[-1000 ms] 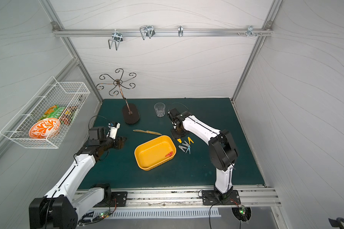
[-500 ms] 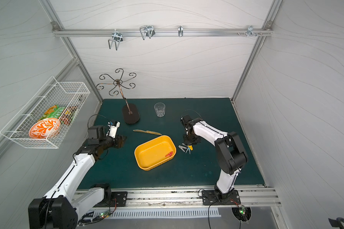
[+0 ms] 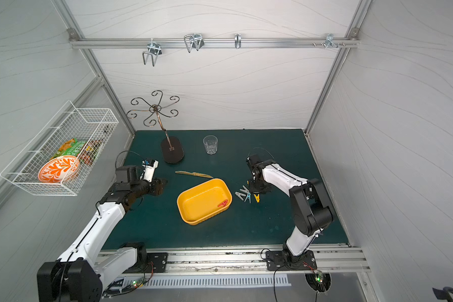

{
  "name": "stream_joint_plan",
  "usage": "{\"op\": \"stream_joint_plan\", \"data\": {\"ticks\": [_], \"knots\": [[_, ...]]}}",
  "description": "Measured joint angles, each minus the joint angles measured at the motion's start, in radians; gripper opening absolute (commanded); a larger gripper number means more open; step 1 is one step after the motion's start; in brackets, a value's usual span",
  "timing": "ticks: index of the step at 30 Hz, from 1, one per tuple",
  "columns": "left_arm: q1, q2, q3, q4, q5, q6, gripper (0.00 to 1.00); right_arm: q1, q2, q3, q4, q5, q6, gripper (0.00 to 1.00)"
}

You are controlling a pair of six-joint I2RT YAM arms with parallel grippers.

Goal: Take the clothespins out of the storage box
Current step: Place the clothespin at the center of the board, then pick up the clothespin from the storage box.

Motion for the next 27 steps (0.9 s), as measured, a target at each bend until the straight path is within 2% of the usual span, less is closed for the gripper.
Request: {"op": "stream_joint_plan", "data": {"ticks": [9, 18, 27], "knots": [[0.0, -0.006, 0.005, -0.005, 0.0, 0.002, 0.6, 0.019, 0.003, 0.058, -0.024, 0.013, -0.022, 0.22], [0.0, -0.011, 0.005, -0.009, 0.0, 0.001, 0.6, 0.211, 0.01, 0.312, -0.103, 0.024, -0.099, 0.29], [0.0, -0.013, 0.003, 0.0, 0.0, -0.004, 0.6, 0.334, 0.085, 0.442, -0.177, -0.085, -0.269, 0.33]]}}
